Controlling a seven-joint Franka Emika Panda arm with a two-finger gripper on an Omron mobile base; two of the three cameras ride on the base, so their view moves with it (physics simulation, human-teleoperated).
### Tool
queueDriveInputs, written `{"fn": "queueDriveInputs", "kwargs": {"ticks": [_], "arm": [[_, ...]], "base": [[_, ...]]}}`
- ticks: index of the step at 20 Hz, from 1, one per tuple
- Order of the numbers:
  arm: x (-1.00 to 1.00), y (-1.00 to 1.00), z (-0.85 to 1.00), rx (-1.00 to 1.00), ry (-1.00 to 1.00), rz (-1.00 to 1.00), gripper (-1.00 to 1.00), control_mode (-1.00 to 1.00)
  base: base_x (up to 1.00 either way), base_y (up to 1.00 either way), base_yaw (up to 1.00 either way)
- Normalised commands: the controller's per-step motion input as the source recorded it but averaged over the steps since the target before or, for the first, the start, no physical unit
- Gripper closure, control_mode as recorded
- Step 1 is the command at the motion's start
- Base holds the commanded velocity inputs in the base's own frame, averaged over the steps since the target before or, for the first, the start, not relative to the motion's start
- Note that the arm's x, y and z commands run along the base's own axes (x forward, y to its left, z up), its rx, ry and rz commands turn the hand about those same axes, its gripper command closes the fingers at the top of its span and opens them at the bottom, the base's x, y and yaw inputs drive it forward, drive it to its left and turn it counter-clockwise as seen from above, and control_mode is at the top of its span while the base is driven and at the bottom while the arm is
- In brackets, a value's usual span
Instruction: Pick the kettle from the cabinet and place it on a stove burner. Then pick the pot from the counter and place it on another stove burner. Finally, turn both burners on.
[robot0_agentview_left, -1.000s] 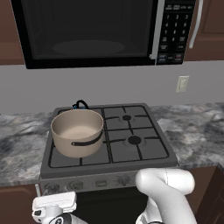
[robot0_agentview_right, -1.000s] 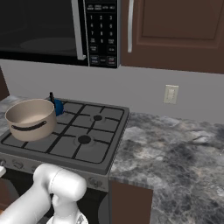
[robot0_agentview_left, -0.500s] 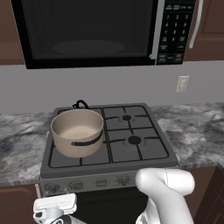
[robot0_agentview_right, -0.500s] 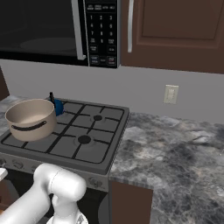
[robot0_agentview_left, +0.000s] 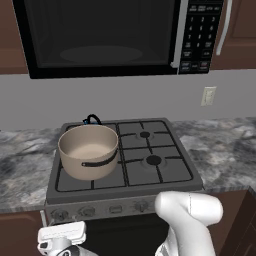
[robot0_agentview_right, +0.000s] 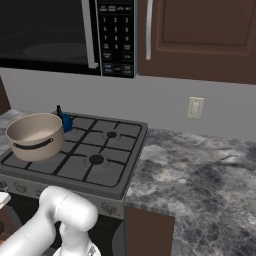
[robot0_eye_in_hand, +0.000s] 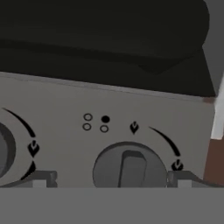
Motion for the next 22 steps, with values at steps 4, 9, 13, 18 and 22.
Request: {"fn": "queueDriveInputs", "kwargs": {"ticks": [4,9,13,18,22], "arm": [[0.07,0.13,-0.09,0.0,0.0,0.0,-1.0,-1.0],[0.0,0.0,0.0,0.0,0.0,0.0,-1.0,-1.0],[0.0,0.0,0.03,0.0,0.0,0.0,-1.0,-1.0],[0.0,0.0,0.17,0.0,0.0,-0.01,-1.0,-1.0],[0.0,0.0,0.12,0.0,0.0,-0.01,-1.0,-1.0]], "base": [[0.0,0.0,0.0],[0.0,0.0,0.0],[0.0,0.0,0.0],[0.0,0.0,0.0],[0.0,0.0,0.0]]}}
